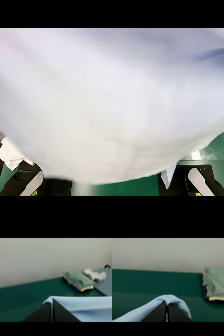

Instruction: Fold the shirts.

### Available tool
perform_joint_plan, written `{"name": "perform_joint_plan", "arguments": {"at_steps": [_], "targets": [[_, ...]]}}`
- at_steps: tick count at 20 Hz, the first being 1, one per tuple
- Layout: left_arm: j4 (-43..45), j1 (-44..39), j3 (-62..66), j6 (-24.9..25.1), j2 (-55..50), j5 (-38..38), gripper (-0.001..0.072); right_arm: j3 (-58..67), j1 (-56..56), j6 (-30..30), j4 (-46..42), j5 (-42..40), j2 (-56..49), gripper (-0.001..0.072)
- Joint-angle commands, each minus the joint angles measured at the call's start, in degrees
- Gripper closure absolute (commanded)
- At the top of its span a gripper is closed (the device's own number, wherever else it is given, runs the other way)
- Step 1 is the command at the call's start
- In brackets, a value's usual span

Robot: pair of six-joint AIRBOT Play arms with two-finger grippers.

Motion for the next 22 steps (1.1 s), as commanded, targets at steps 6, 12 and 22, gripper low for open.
{"name": "perform_joint_plan", "arguments": {"at_steps": [6, 12, 22], "targets": [[2.34, 0.02, -30.80, 1.09, -19.39, 0.22, 0.0685, -18.14, 21.99, 4.87, -19.21, 8.68, -23.54, 0.0698], [-4.72, -0.02, -26.73, 10.32, -36.87, 21.66, 0.0685, -16.61, 23.76, 4.85, -20.63, -12.63, -39.34, 0.0698], [-2.08, -0.02, -21.09, 15.21, -46.23, 17.00, 0.0686, -13.97, 23.76, 4.33, -21.44, -20.98, -45.62, 0.0698]]}}
